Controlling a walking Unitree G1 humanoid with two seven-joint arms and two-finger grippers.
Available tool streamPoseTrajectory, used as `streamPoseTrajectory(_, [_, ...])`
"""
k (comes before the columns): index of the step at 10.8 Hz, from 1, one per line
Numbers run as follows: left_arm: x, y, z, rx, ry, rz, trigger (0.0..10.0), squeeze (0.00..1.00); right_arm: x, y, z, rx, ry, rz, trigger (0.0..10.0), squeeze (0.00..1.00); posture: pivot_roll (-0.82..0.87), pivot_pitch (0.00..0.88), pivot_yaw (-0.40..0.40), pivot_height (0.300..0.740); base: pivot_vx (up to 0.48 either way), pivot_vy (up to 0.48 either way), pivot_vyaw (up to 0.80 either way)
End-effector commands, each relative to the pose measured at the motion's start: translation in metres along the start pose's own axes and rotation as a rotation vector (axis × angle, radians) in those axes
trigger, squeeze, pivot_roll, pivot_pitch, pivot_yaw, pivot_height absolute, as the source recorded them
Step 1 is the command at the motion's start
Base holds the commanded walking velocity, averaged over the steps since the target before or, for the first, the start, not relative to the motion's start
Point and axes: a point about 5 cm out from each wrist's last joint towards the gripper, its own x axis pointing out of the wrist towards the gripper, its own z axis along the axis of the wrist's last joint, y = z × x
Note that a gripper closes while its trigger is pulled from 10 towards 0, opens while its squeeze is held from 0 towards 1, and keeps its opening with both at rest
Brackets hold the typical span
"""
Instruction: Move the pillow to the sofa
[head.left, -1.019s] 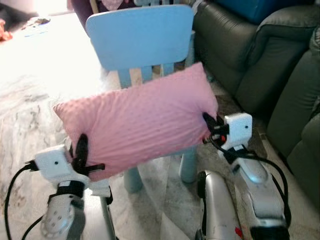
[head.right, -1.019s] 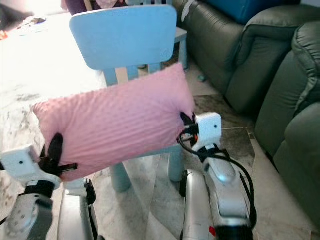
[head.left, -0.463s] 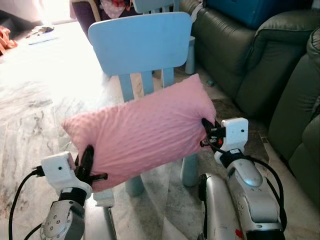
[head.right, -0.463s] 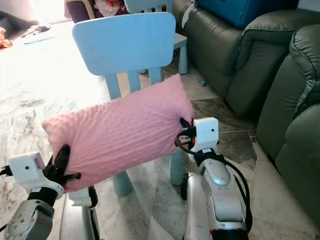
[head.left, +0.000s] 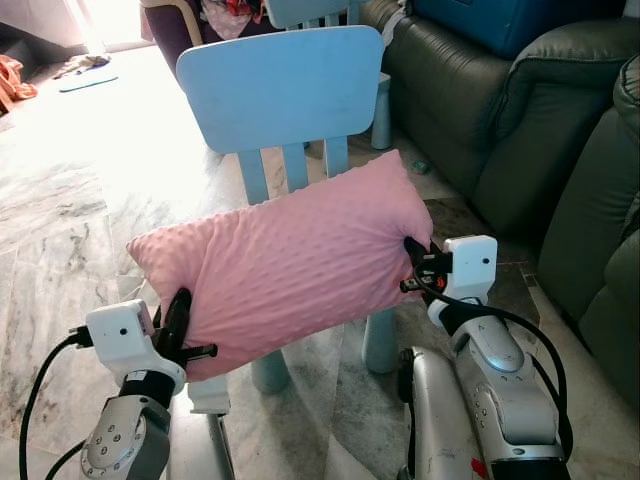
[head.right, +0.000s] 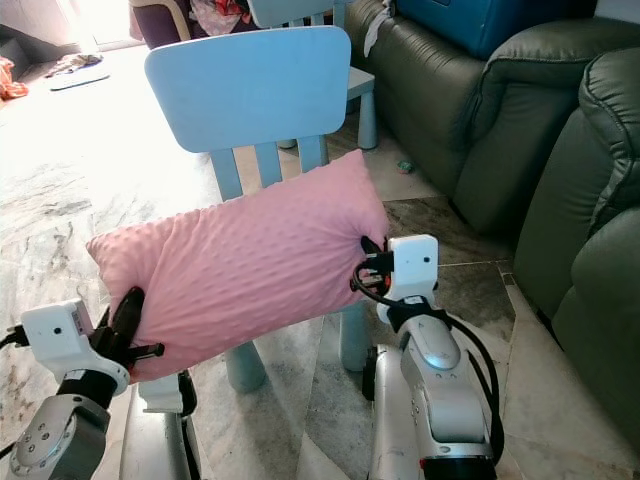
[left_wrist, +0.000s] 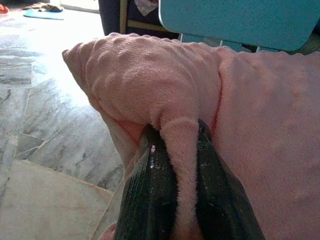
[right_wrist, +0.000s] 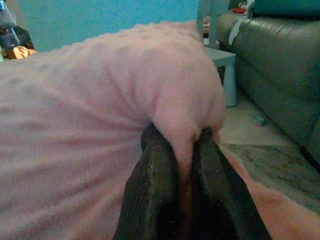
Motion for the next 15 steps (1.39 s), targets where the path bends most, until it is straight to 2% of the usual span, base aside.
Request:
streamPoseTrajectory(1, [0.0004, 0.0039, -0.0007, 0.007, 0.010, 0.017, 0.0, 0.00, 0.0037, -0.0007, 0.0113, 0.000, -0.040, -0.008, 0.0, 0.00, -0.13, 0.000, 0.075, 0.397, 0.000, 0.000, 0.00])
streamPoseTrajectory(7, [0.0017, 0.0057, -0.0009, 0.010, 0.010, 0.018, 0.0, 0.00, 0.0064, 0.0014, 0.0133, 0.007, -0.046, 0.004, 0.0, 0.00, -0.13, 0.000, 0.075, 0.492, 0.000, 0.000, 0.00])
streamPoseTrajectory(12, [0.0033, 0.0047, -0.0007, 0.010, 0.007, 0.007, 0.0, 0.00, 0.0082, 0.0034, 0.0137, 0.011, -0.048, 0.012, 0.0, 0.00, -0.13, 0.000, 0.075, 0.592, 0.000, 0.000, 0.00])
streamPoseTrajectory(15, [0.0049, 0.0093, 0.0009, 0.027, 0.009, -0.003, 0.0, 0.00, 0.0095, 0.0029, 0.0146, 0.010, -0.051, 0.014, 0.0, 0.00, -0.13, 0.000, 0.076, 0.632, 0.000, 0.000, 0.00])
